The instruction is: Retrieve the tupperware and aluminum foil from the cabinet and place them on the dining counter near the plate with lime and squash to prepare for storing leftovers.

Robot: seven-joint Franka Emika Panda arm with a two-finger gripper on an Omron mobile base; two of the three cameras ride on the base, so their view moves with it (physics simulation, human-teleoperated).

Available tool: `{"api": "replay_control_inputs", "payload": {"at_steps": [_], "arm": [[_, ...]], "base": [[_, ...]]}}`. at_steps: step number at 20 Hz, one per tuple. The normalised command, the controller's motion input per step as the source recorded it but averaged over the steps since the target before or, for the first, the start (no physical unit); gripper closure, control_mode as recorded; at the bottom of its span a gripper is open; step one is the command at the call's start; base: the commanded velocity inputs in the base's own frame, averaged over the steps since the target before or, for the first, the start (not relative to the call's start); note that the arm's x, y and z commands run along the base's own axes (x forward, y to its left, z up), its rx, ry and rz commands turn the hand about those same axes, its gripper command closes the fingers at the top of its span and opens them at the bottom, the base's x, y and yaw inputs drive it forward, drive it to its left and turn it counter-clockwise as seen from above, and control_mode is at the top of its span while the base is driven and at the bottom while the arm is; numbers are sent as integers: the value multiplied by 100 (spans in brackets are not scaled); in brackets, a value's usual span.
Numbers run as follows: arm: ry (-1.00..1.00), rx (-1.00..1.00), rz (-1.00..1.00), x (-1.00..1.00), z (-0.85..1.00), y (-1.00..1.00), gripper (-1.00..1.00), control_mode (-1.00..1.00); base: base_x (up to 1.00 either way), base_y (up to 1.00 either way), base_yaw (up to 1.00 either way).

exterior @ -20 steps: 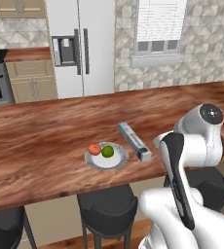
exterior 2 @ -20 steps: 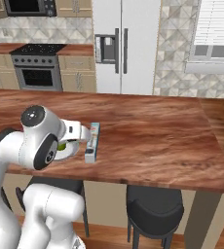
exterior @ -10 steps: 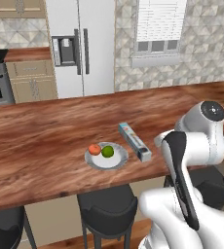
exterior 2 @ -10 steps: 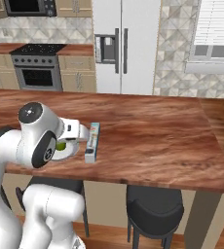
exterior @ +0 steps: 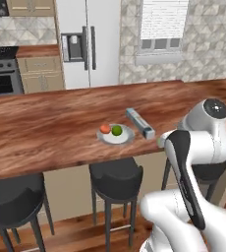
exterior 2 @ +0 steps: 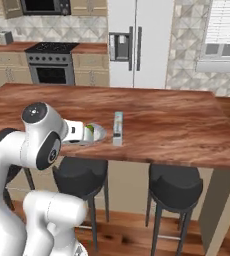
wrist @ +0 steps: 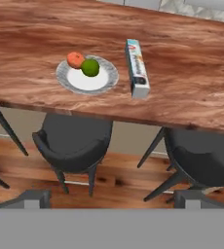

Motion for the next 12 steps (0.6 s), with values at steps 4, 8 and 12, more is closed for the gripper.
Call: {"api": "replay_control_inputs", "payload": {"at_steps": [4,8,12], "arm": [[0,0,0,0,0,0,-100,100],[0,0,0,0,0,0,-100,100],[0,0,0,0,0,0,-100,100]], "base": [[-76,100,16],[-10,100,22],[11,100,27]]}}
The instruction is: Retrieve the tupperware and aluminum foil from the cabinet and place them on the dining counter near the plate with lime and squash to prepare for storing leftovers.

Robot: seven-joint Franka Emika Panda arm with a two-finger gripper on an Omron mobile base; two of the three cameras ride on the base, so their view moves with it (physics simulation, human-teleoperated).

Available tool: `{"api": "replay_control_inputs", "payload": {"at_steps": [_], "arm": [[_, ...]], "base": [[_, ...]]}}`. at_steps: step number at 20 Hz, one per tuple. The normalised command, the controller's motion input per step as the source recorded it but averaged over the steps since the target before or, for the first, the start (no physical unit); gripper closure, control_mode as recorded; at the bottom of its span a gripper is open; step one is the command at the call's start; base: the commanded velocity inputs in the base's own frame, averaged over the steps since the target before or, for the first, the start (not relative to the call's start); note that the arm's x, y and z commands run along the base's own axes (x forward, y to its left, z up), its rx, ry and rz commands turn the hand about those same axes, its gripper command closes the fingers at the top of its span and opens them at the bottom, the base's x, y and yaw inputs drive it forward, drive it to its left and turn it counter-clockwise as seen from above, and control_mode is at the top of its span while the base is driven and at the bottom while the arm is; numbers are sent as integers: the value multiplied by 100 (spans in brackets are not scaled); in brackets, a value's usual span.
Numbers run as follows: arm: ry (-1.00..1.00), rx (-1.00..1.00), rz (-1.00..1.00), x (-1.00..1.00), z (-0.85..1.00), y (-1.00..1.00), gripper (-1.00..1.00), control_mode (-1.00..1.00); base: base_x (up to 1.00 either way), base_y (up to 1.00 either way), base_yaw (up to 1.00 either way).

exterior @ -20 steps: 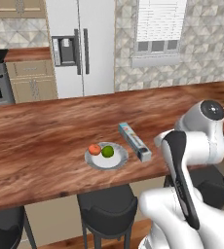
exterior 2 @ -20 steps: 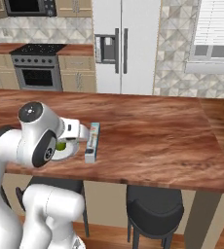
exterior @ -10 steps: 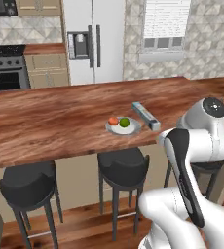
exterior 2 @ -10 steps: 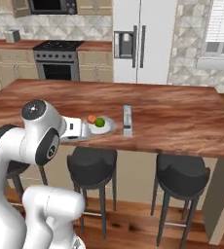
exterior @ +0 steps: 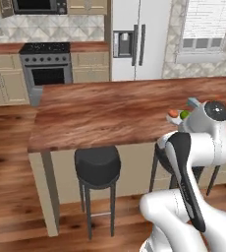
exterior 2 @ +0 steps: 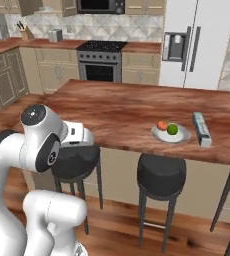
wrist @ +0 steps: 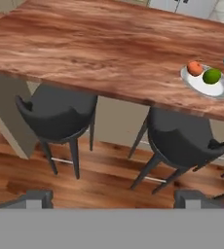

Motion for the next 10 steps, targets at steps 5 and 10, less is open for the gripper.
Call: {"api": "replay_control_inputs", "payload": {"at_steps": [5,10], "arm": [[0,0,0,0,0,0,-100,100],[0,0,0,0,0,0,-100,100]], "base": [[23,100,28],[33,100,29]]}}
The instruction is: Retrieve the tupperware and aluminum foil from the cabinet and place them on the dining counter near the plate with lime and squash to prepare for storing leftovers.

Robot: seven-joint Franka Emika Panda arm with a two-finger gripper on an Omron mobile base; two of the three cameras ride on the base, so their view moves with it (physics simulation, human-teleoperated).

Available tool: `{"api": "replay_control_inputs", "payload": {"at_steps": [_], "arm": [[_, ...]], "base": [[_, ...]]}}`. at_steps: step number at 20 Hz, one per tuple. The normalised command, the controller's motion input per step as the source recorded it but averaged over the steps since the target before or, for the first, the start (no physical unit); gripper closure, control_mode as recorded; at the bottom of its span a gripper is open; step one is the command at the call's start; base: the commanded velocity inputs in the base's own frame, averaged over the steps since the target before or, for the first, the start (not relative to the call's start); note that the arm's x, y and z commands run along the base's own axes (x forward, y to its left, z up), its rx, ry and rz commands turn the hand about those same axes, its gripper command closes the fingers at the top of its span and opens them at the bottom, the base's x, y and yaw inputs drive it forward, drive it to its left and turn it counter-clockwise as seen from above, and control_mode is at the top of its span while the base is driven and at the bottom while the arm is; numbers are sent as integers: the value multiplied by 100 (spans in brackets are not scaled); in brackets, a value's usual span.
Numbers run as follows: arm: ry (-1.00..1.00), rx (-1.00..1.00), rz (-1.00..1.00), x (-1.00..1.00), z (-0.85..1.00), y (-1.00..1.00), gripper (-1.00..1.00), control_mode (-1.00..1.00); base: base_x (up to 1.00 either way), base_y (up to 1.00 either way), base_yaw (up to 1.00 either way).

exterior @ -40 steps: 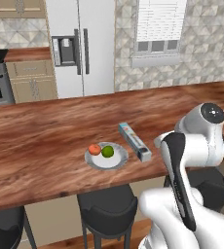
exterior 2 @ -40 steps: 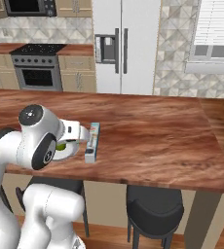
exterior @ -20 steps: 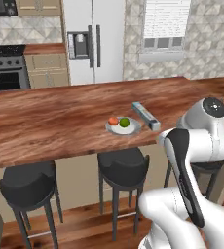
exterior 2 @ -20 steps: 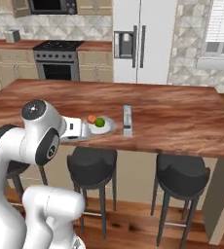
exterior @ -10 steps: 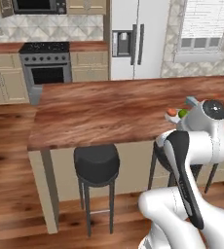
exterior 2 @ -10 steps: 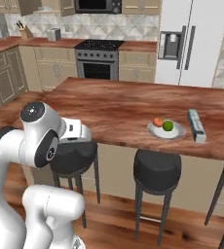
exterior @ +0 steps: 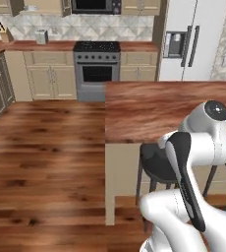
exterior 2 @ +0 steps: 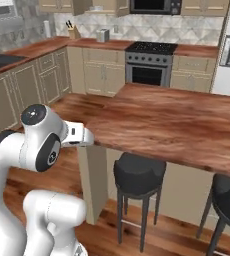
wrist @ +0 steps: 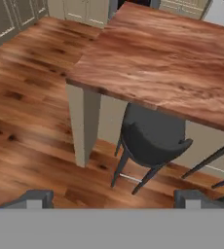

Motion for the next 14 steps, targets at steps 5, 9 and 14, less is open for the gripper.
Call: {"api": "replay_control_inputs", "payload": {"at_steps": [5,9,14], "arm": [[0,0,0,0,0,0,-100,100],[0,0,0,0,0,0,-100,100],[0,0,0,0,0,0,-100,100]], "base": [[63,99,26],[84,89,14],[99,89,3]]}}
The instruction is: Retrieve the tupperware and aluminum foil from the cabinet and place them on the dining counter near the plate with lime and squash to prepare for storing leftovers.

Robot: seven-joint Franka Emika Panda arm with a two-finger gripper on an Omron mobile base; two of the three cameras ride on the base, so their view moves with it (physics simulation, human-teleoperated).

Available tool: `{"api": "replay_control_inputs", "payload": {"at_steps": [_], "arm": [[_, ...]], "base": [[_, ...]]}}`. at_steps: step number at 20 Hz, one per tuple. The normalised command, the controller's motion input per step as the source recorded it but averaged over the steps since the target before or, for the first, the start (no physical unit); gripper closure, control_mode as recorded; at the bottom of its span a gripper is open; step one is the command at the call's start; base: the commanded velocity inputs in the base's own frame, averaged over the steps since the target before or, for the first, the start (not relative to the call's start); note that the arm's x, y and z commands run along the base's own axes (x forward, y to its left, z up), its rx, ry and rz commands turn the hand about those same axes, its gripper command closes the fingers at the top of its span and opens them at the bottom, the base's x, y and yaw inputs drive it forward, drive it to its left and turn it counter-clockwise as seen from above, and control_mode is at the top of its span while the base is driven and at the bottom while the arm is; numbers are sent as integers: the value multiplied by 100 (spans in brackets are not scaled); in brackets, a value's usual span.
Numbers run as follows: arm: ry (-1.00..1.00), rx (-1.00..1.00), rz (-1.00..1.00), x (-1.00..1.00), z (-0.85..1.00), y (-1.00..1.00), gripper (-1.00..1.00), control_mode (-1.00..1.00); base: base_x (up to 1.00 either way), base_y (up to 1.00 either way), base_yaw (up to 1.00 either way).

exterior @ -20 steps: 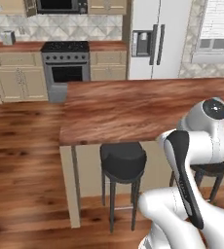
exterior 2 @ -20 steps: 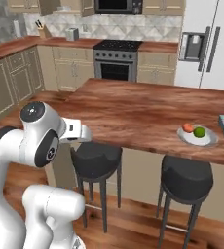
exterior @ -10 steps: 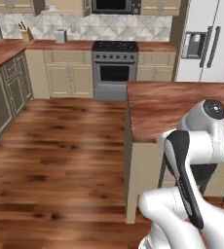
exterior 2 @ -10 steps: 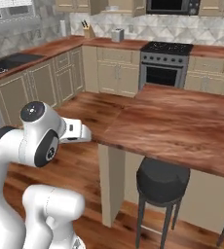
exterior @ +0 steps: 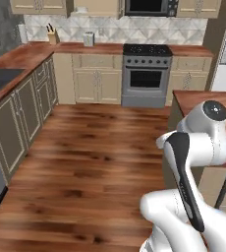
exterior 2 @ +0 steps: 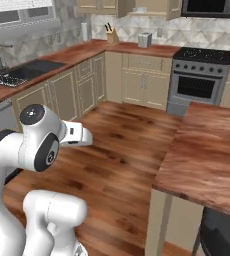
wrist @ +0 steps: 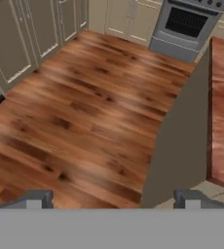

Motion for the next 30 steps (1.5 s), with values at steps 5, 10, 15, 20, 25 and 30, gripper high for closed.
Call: {"api": "replay_control_inputs", "payload": {"at_steps": [5,10,15,20,25,30], "arm": [[0,0,0,0,0,0,-100,100],[0,0,0,0,0,0,-100,100],[0,0,0,0,0,0,-100,100],[0,0,0,0,0,0,-100,100],[0,0,0,0,0,0,-100,100],[0,0,0,0,0,0,-100,100]], "base": [[100,73,-5],[100,60,-22],[100,41,-28],[100,39,-25],[100,63,-15],[100,68,-9]]}}
